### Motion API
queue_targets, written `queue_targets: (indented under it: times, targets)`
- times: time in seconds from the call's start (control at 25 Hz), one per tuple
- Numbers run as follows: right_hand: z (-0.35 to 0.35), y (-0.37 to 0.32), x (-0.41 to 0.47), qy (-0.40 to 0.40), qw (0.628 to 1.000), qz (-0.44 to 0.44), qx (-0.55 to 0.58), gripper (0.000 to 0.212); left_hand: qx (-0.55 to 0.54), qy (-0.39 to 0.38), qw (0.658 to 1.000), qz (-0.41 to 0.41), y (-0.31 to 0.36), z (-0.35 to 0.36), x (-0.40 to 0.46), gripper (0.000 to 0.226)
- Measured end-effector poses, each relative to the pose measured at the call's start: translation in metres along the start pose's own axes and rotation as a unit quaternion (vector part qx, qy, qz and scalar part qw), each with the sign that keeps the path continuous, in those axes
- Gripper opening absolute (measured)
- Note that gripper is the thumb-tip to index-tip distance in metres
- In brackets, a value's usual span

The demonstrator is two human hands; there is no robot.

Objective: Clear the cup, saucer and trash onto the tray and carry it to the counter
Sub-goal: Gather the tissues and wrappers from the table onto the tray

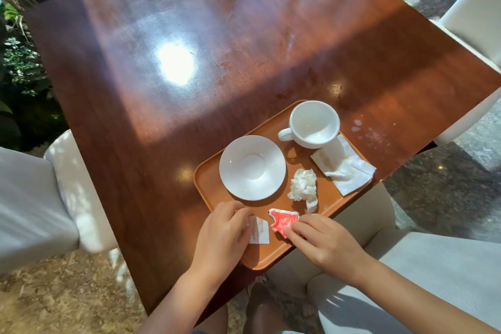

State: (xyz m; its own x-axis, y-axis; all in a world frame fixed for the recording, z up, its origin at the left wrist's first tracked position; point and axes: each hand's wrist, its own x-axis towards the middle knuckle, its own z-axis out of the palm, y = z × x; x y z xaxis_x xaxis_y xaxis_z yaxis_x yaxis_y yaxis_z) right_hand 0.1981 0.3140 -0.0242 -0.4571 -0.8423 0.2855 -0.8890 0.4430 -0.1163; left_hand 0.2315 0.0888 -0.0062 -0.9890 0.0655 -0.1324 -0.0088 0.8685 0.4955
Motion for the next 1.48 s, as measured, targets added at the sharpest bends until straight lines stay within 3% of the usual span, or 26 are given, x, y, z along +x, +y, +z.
queue_targets:
  times: [0.16, 0.32, 0.6, 0.76, 0.88, 1.0, 1.16, 1.36, 1.48]
  targets:
    - [0.003, -0.005, -0.001, -0.009, 1.0, 0.021, 0.008, 0.023, 0.038, 0.086, 0.99, 0.106, -0.005, 0.012, -0.02, 0.026]
    - [0.0, -0.007, -0.004, -0.024, 0.999, 0.031, 0.03, 0.028, 0.054, 0.037, 0.978, 0.198, 0.0, 0.023, -0.042, 0.033]
    - [-0.013, 0.011, -0.011, -0.015, 0.993, 0.113, 0.027, 0.033, 0.042, -0.008, 0.98, 0.196, -0.003, 0.031, -0.046, 0.016]
    - [-0.021, 0.053, -0.02, 0.04, 0.955, 0.294, -0.011, 0.036, 0.037, -0.005, 0.982, 0.186, -0.005, 0.03, -0.045, 0.011]
    - [-0.019, 0.08, -0.024, -0.033, 0.925, 0.377, -0.039, 0.046, 0.035, 0.022, 0.983, 0.179, -0.014, 0.027, -0.042, 0.014]
    - [-0.012, 0.082, -0.019, -0.064, 0.903, 0.424, 0.034, 0.049, 0.026, 0.029, 0.985, 0.165, -0.028, 0.024, -0.038, 0.021]
    - [-0.004, 0.07, -0.005, -0.059, 0.895, 0.442, 0.027, 0.047, 0.015, 0.032, 0.987, 0.155, -0.048, 0.018, -0.033, 0.036]
    - [0.011, 0.055, 0.031, -0.062, 0.907, 0.417, -0.005, 0.05, -0.001, 0.056, 0.986, 0.158, -0.083, -0.006, -0.024, 0.021]
    - [0.023, 0.048, 0.061, -0.057, 0.908, 0.415, 0.014, 0.051, 0.021, 0.067, 0.987, 0.144, -0.115, -0.021, -0.019, 0.025]
